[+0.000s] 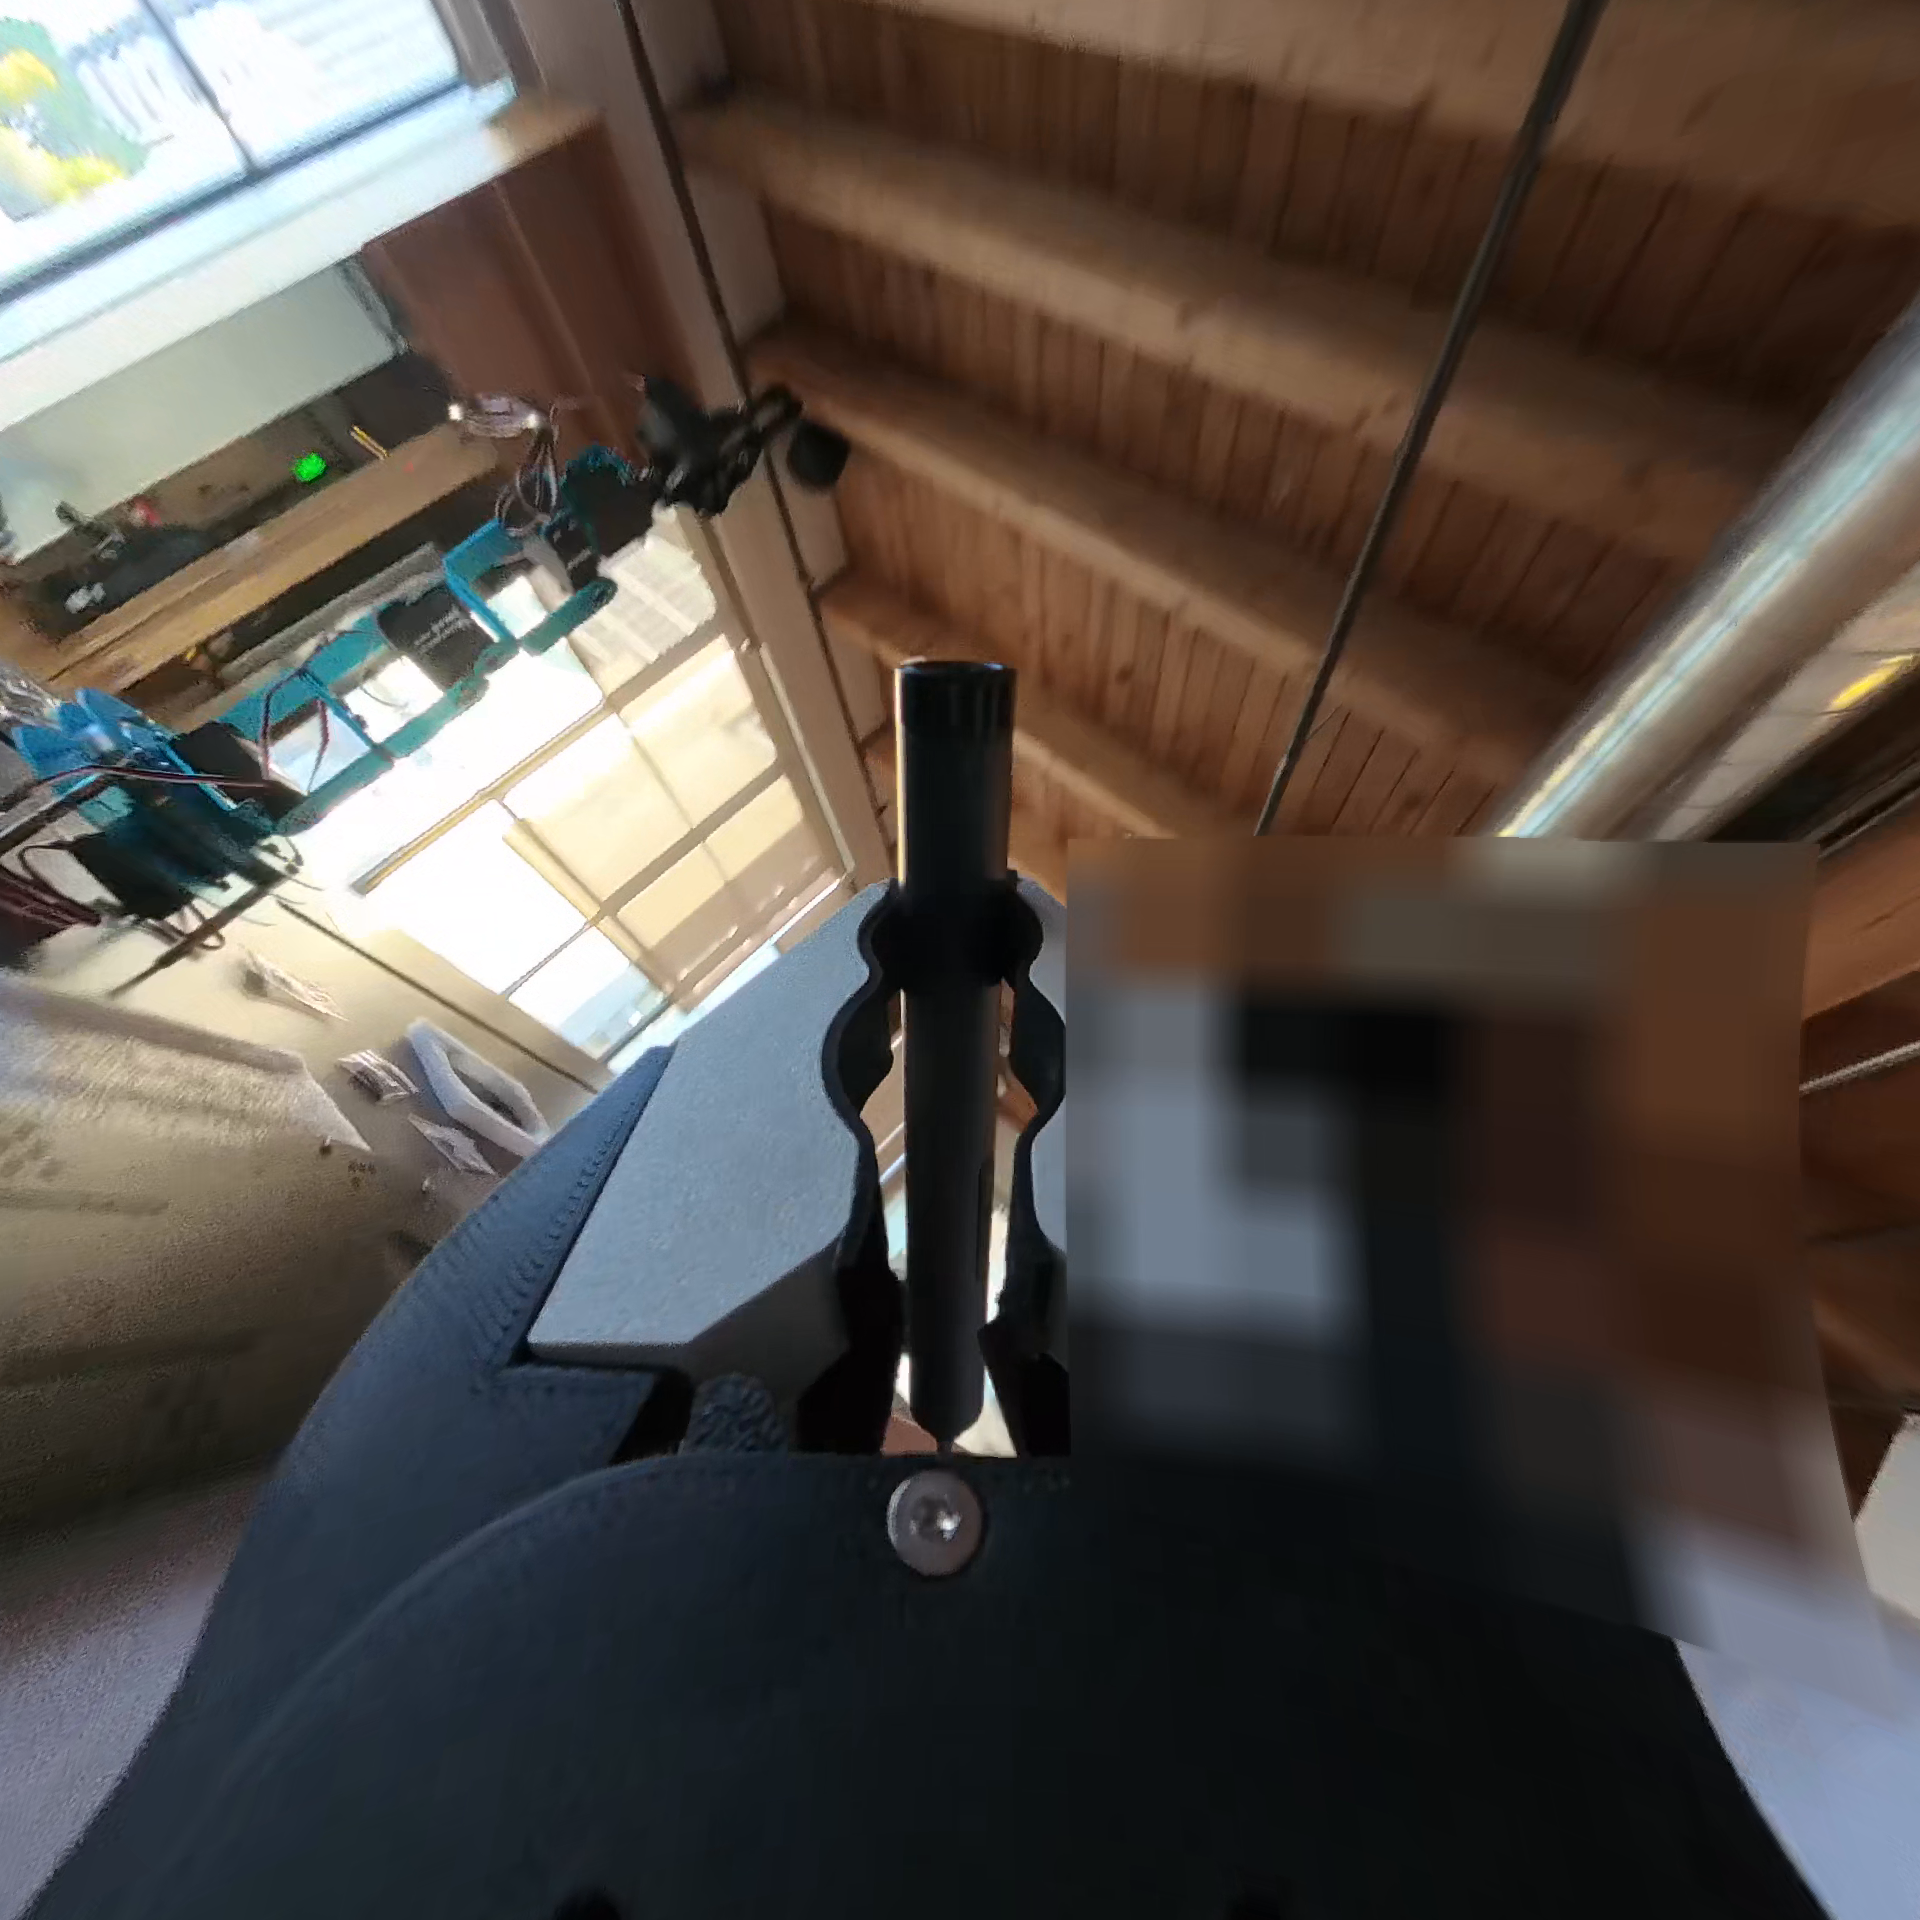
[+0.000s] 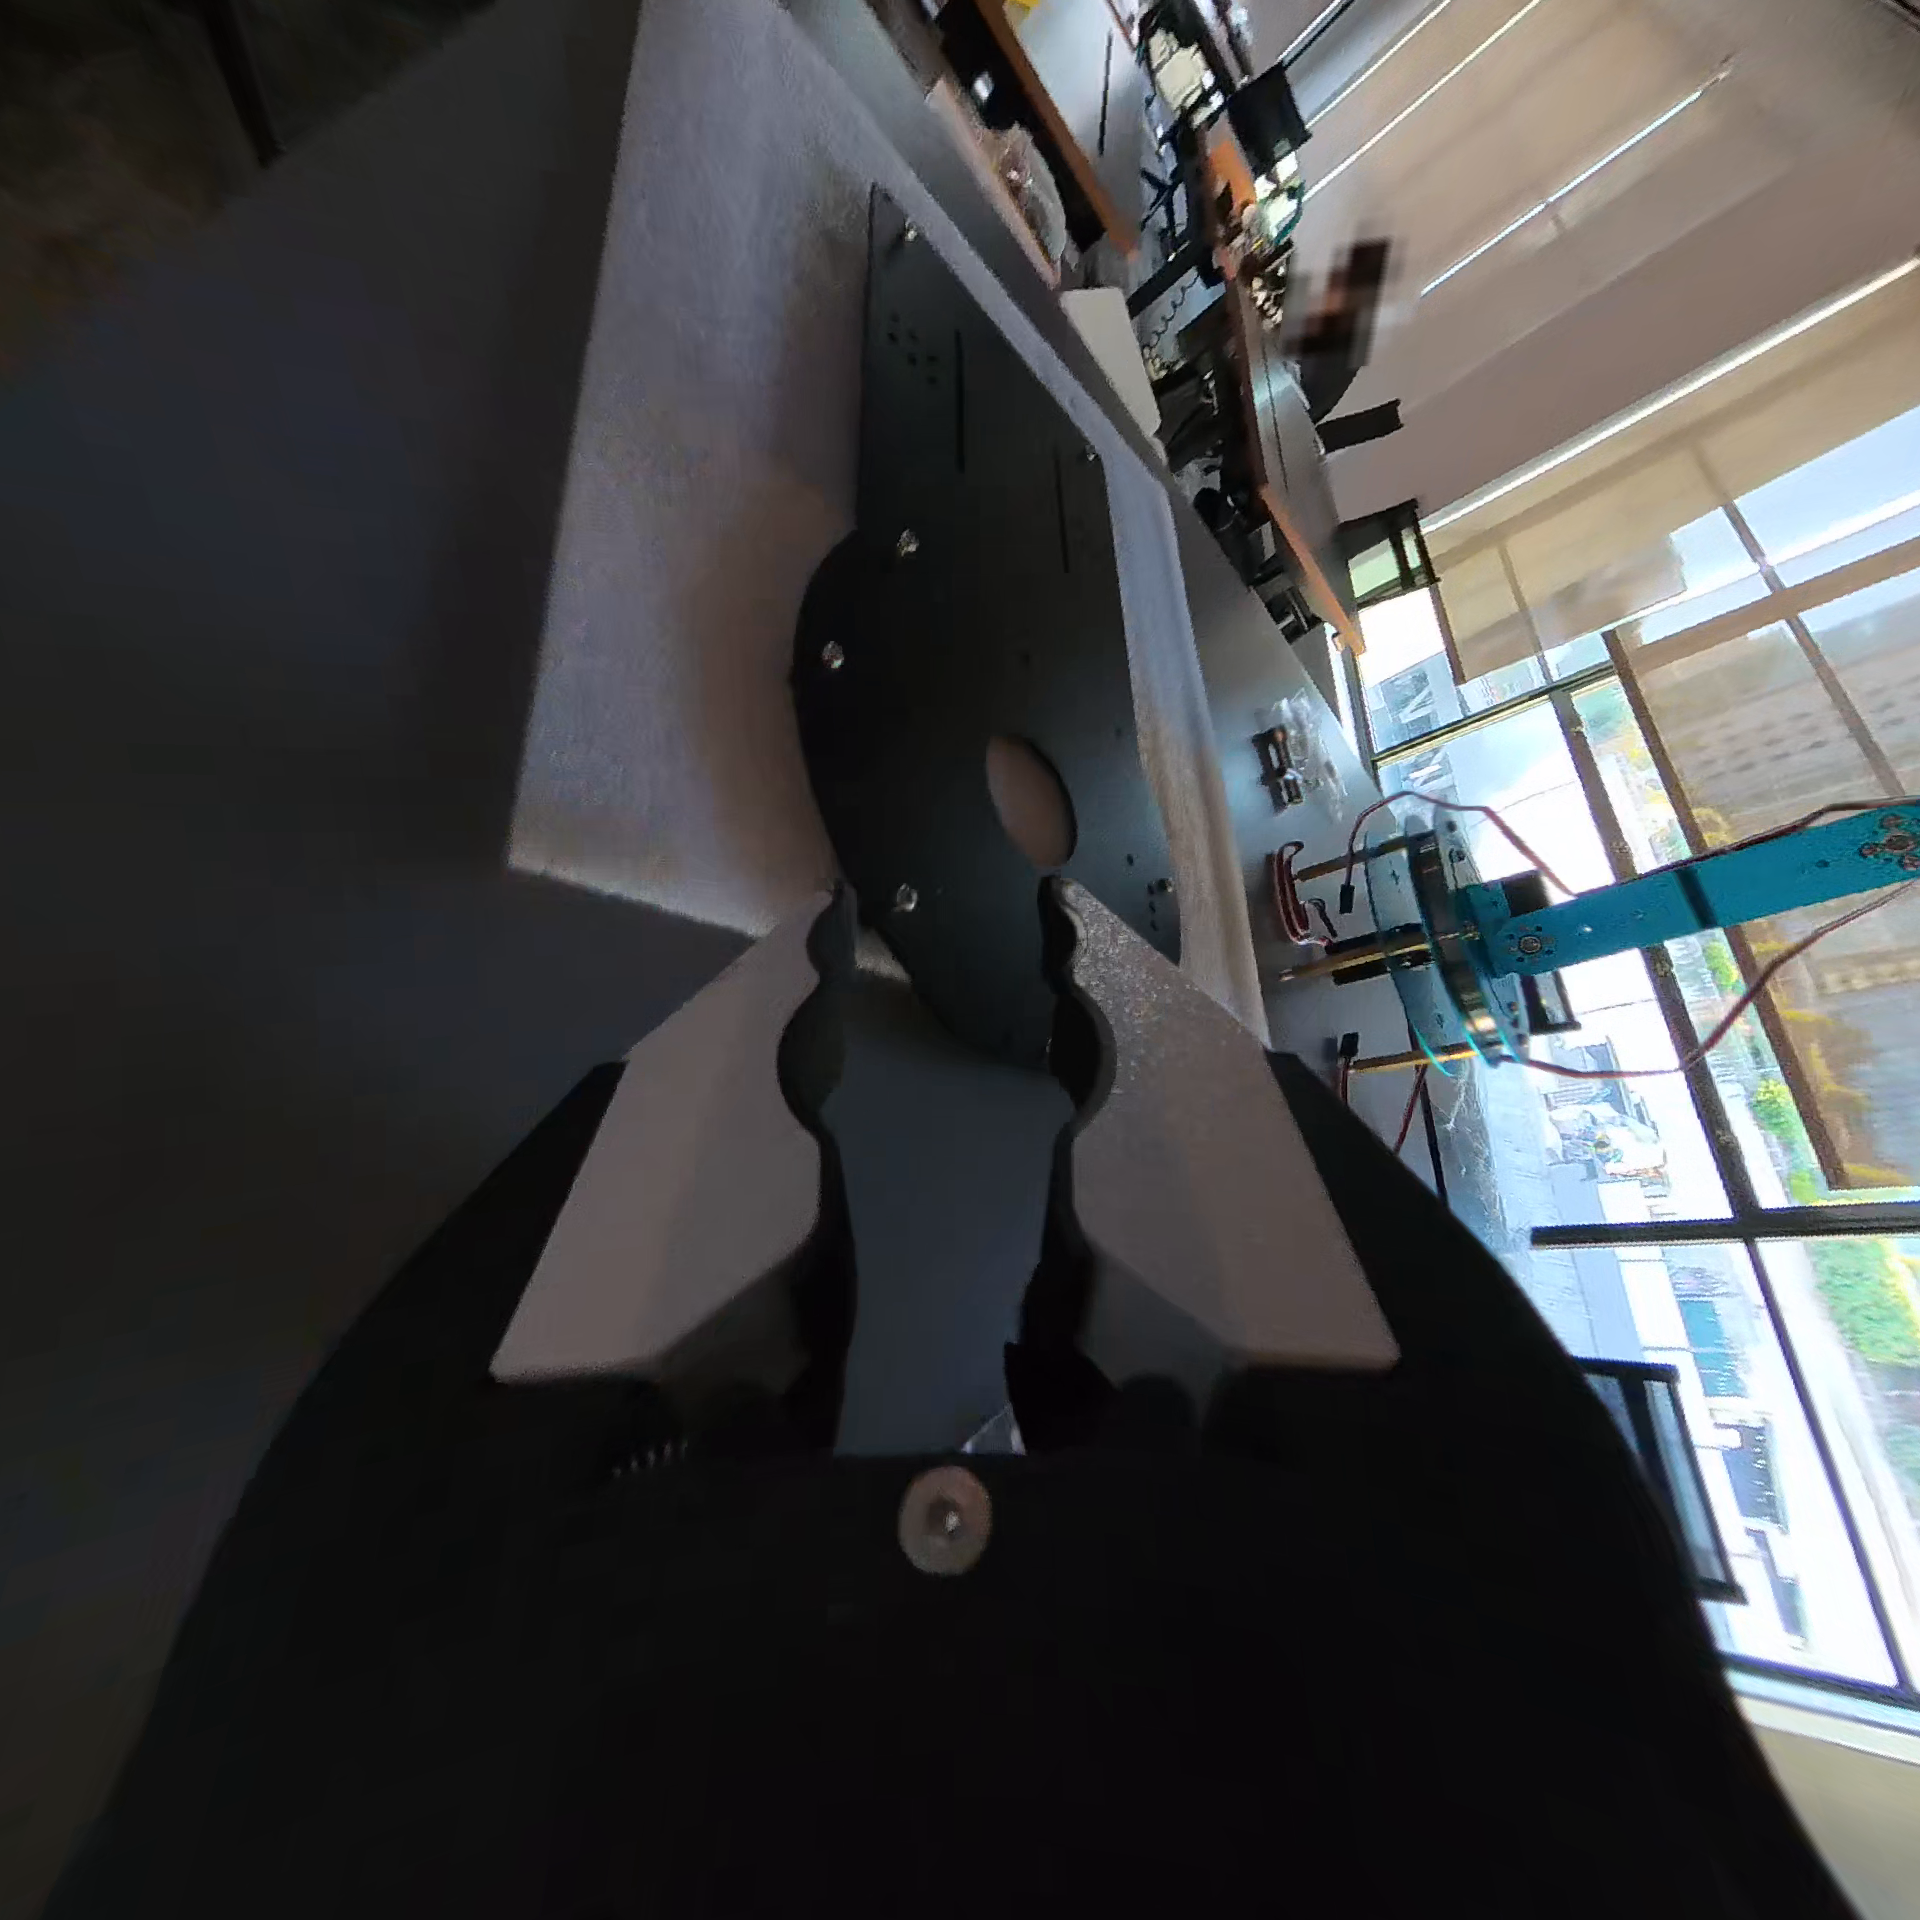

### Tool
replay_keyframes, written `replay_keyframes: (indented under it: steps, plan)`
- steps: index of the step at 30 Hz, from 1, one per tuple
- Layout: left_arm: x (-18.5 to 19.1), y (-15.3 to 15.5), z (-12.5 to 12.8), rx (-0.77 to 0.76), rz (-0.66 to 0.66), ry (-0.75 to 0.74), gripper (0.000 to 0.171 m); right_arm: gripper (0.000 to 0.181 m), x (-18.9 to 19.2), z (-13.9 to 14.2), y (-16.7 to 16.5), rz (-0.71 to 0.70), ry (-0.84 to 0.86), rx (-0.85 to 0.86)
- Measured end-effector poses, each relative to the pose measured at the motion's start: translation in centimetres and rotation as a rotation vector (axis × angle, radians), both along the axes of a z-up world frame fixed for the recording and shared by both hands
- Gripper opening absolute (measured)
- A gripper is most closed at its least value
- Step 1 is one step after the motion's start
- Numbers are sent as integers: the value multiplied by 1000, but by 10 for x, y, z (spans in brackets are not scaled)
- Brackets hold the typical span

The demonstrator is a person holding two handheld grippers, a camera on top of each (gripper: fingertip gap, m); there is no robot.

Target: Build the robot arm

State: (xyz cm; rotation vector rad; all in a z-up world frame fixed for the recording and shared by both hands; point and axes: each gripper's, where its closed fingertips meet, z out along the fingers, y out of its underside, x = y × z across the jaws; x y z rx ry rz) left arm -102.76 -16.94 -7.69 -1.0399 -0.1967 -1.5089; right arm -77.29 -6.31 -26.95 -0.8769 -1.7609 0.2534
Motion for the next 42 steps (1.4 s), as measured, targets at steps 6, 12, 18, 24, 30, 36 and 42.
replay_keyframes:
  steps: [6,12,18,24,30,36,42]
  plan:
    - [-48,-87,-56,5,52,-133,15,33,1,-13,0,22,-64,4]
    - [-85,-153,-141,30,104,-305,15,26,1,-15,0,10,-78,90]
    - [-95,-194,-208,38,205,-355,15,22,0,-15,-1,-9,-77,107]
    - [-71,-211,-234,20,200,-239,15,19,1,-16,0,-25,-68,65]
    - [-57,-221,-263,100,163,-340,15,14,-1,-18,-1,-25,-85,102]
    - [-63,-223,-294,100,167,-416,15,8,-5,-19,1,-41,-88,180]
    - [-64,-225,-279,105,171,-383,15,7,-6,-18,1,-55,-90,231]
